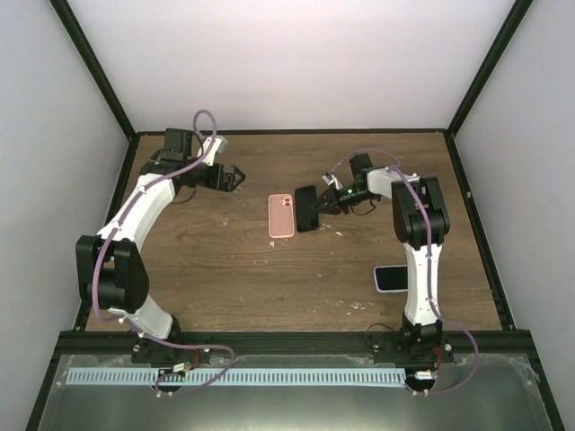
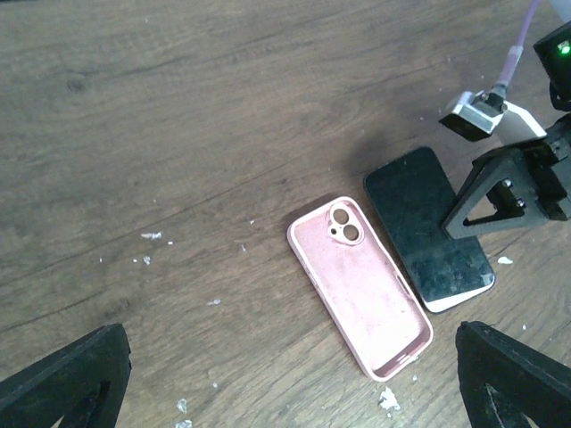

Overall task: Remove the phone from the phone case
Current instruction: Place the phone at the center of the board.

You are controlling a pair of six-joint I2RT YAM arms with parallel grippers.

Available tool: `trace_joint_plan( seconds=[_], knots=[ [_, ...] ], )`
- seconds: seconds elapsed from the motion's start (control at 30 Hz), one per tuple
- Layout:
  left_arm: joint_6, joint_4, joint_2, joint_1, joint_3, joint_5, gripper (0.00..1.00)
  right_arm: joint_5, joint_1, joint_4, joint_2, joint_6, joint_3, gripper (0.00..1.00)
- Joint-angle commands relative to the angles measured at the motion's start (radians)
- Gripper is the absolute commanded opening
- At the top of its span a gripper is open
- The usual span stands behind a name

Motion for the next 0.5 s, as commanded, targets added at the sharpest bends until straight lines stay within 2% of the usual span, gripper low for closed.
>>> trace_joint_plan(
  seconds=[0.0, 0.37, 0.47],
  knots=[
    [-0.009, -0.026, 0.027, 0.004, 0.033, 0.011, 1.00, -0.062, -0.002, 0.000, 0.023, 0.041, 0.057, 0.01],
    [-0.006, -0.051, 0.070, 0.004, 0.063, 0.026, 1.00, -0.078, 0.022, 0.030, 0.047, 0.096, 0.029, 0.01],
    [-0.002, -0.055, 0.069, 0.004, 0.059, 0.027, 1.00, -0.048, 0.029, 0.028, 0.047, 0.108, 0.031, 0.05]
  ],
)
